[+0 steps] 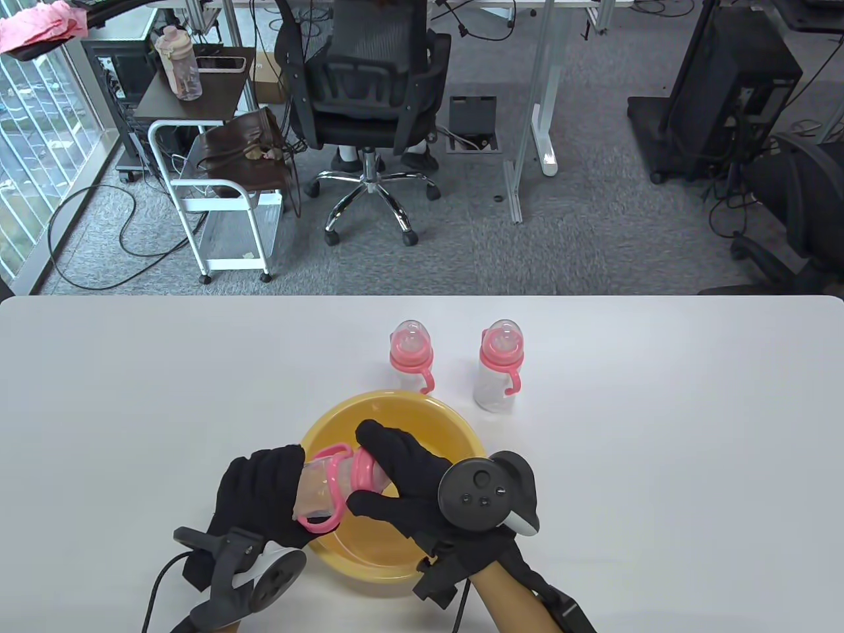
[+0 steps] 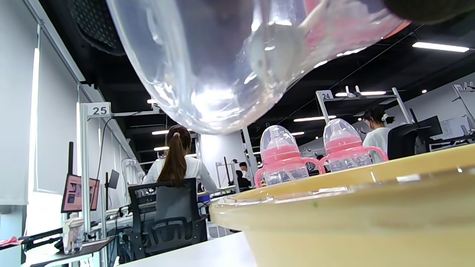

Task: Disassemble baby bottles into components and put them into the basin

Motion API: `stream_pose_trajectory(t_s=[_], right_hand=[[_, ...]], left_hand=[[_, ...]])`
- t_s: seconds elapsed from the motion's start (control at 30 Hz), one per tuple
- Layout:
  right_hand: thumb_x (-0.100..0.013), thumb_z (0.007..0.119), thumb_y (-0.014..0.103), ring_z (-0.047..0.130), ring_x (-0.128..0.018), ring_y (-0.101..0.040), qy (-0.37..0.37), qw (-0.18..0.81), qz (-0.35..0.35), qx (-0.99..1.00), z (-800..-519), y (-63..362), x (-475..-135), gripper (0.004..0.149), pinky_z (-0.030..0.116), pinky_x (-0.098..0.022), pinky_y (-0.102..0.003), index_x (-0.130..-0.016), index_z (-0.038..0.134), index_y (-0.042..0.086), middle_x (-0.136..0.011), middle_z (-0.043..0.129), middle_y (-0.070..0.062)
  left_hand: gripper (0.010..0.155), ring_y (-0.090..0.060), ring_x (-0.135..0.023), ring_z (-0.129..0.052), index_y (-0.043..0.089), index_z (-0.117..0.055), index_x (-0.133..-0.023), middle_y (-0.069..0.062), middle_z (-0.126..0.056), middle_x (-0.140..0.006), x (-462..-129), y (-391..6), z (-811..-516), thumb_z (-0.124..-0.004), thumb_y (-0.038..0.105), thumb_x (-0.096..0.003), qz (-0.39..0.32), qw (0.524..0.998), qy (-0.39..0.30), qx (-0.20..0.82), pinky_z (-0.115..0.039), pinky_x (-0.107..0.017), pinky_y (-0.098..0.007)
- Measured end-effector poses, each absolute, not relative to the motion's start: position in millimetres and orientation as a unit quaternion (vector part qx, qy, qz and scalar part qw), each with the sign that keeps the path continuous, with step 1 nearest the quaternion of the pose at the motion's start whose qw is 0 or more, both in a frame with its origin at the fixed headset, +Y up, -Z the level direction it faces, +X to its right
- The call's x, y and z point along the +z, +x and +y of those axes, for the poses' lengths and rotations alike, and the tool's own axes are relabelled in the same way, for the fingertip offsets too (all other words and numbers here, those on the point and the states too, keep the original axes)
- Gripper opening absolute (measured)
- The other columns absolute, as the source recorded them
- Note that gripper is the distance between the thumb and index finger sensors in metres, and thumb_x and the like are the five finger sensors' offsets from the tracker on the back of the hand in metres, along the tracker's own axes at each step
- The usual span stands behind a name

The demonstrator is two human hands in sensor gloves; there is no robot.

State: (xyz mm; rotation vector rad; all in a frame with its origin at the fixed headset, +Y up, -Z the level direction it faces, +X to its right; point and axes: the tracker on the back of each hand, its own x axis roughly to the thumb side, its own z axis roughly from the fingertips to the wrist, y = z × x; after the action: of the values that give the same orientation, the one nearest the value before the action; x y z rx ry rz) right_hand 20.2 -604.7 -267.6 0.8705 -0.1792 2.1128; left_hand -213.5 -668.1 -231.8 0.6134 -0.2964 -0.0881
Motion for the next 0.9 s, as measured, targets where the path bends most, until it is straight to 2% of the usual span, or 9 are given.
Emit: stream_pose_trajectory(t_s=[0.6,0.9], right_hand=[[-0.051,0.082,0.045,0.090,-0.073,-0.047,0.329,0.485,-0.173,0.791,-573,37,-251,0.080,0.081,-0.054,-0.055,-0.112,0.049,0.004,-0.102,0.064,-0.034],[-0.052,0.082,0.046,0.090,-0.071,-0.048,0.310,0.485,-0.151,0.804,-568,45,-253,0.080,0.080,-0.054,-0.056,-0.112,0.049,0.004,-0.101,0.064,-0.034]], left_hand=[[0.098,-0.032,-0.084,-0.094,0.012,-0.060,-0.104,-0.012,-0.082,-0.094,-236,-218,-671,-0.066,0.077,-0.0304,-0.131,0.947,0.289,-0.046,-0.074,-0.067,-0.056],[0.098,-0.032,-0.084,-0.094,0.011,-0.060,-0.104,-0.013,-0.082,-0.094,-244,-233,-675,-0.066,0.077,-0.0304,-0.098,0.955,0.278,-0.042,-0.074,-0.067,-0.056]])
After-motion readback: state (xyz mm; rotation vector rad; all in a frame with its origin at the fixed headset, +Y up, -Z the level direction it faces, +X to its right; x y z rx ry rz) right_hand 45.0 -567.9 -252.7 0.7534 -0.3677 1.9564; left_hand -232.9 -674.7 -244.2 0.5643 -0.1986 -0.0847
